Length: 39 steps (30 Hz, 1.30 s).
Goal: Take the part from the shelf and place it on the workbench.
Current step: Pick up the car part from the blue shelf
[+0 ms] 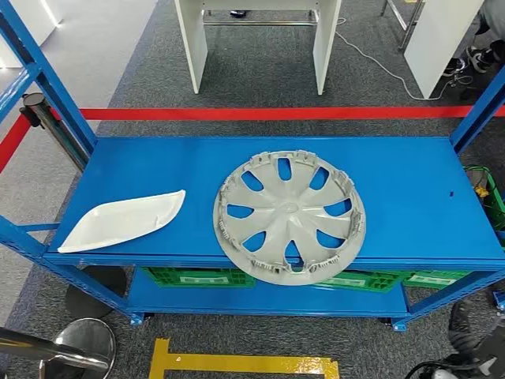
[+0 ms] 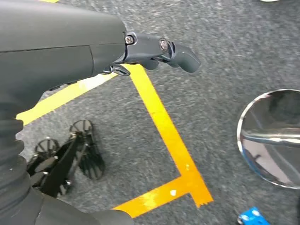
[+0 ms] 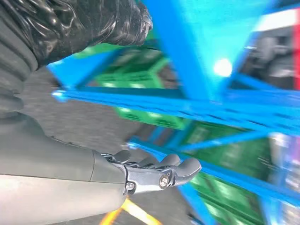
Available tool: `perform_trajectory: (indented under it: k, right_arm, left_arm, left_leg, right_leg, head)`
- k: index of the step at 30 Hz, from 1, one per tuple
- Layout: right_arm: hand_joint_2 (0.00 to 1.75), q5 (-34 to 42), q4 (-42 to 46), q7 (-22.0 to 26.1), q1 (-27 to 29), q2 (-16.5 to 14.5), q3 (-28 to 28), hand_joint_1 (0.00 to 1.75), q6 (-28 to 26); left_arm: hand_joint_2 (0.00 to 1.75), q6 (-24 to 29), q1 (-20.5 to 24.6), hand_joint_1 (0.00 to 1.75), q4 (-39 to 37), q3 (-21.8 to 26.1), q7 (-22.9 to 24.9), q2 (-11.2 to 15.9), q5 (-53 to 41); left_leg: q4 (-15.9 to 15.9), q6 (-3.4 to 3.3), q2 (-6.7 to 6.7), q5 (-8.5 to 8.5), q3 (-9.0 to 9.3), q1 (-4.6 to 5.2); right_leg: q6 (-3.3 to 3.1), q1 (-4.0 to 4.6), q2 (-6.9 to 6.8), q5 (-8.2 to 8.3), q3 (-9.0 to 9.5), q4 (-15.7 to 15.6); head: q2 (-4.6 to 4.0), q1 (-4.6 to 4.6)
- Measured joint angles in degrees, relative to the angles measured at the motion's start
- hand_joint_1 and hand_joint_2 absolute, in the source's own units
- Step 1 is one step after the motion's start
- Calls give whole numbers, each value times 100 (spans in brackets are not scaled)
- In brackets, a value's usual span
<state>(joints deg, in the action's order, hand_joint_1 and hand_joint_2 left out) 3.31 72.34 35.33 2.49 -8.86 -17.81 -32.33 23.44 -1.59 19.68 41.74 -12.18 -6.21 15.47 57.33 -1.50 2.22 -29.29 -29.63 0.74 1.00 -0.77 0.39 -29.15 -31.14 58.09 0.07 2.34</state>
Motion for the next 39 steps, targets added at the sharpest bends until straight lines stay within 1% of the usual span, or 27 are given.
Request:
perform_trajectory:
  k: [2,10,14,18,22,27,32,39]
  right_arm:
    - [175,-21,208,28,35,-20,30,0,-42]
    - [175,-194,1757,234,280,-120,368,0,-345]
    - [175,-272,2086,287,383,-93,632,0,-400]
    - [175,-432,2177,303,472,13,951,0,-365]
    - [175,-721,2165,304,558,181,1305,0,-227]
    - [175,-1183,2096,291,646,447,1812,0,-23]
    - [175,-1367,2017,280,659,552,2019,0,84]
    - [175,-1765,1670,289,599,779,2436,0,381]
  left_arm:
    - [175,9,25,0,-46,20,29,1,-21]
    - [175,115,203,0,-376,174,280,-5,-161]
    - [175,108,224,0,-453,179,360,-1,-246]
    - [175,-1,213,0,-483,165,436,31,-360]
    - [175,-307,187,0,-512,80,539,90,-558]
    - [175,-852,141,0,-570,-140,705,193,-916]
    - [175,-1167,85,0,-602,-295,747,250,-1118]
    - [175,-2117,-69,0,-793,-807,723,482,-1639]
  left_leg:
    - [0,0,0,0,0,0]
    - [1,0,0,0,1,0]
    - [1,0,0,0,1,0]
    - [1,0,0,0,0,0]
    - [1,0,-1,0,0,0]
    - [1,0,-1,0,0,0]
    - [1,0,-1,0,-1,0]
    - [1,0,-1,0,-2,0]
  right_leg:
    - [0,0,0,0,0,0]
    - [0,1,1,0,1,0]
    - [1,1,1,0,1,0]
    - [1,0,0,0,1,0]
    - [1,1,2,0,1,0]
    - [1,1,1,0,1,0]
    - [1,1,2,0,2,0]
    - [1,1,0,0,1,0]
  head:
    - [0,1]
    - [0,1]
    - [0,2]
    - [0,0]
    - [0,2]
    - [0,1]
    - [0,0]
    - [0,1]
